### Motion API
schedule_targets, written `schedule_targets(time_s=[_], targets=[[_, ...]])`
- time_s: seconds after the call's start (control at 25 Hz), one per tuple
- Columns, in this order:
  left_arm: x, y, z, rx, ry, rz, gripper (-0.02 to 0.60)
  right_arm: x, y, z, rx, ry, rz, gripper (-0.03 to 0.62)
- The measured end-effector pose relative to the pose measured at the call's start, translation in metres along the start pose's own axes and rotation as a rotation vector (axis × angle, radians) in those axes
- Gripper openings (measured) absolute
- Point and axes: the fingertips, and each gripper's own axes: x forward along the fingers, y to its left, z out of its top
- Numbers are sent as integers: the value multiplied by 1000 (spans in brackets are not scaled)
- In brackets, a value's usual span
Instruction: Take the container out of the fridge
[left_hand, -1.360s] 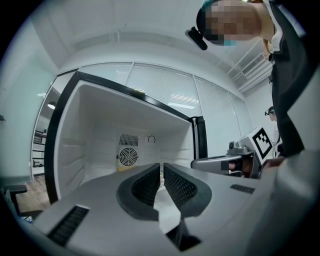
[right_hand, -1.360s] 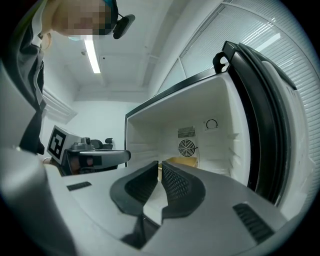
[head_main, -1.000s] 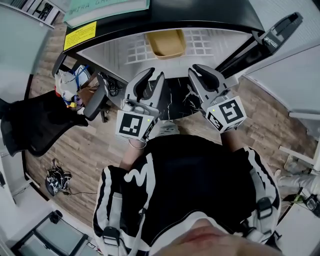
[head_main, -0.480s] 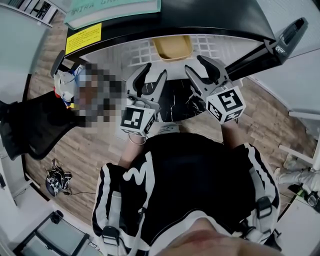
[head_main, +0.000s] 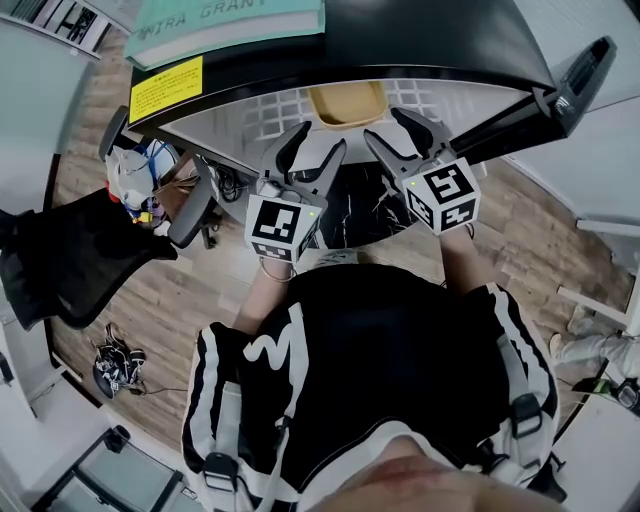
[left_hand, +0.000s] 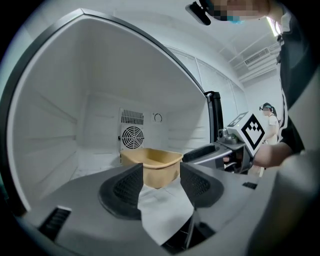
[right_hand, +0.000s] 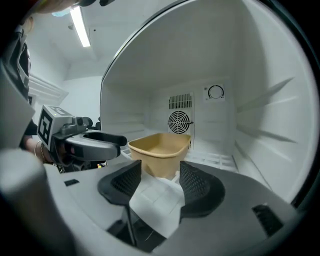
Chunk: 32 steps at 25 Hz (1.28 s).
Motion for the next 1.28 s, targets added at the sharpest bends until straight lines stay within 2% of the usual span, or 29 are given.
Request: schedule_targets(time_s=[0.08, 0.24, 0.52, 0.8, 1.28], targets=[[5, 1, -1, 4, -1, -3, 219, 4, -1, 1, -2, 10, 4, 230], [14, 2, -8, 0, 54, -11, 219, 9, -4, 0, -2, 28, 3, 232], [26, 7, -13, 6, 73, 7, 219, 16, -5, 2, 18, 30, 45, 232], [31, 15, -15, 2, 84, 31, 219, 21, -1, 3, 28, 25, 81, 230], [28, 16, -12, -2, 69, 35, 220, 18, 1, 6, 23, -22, 55, 230]])
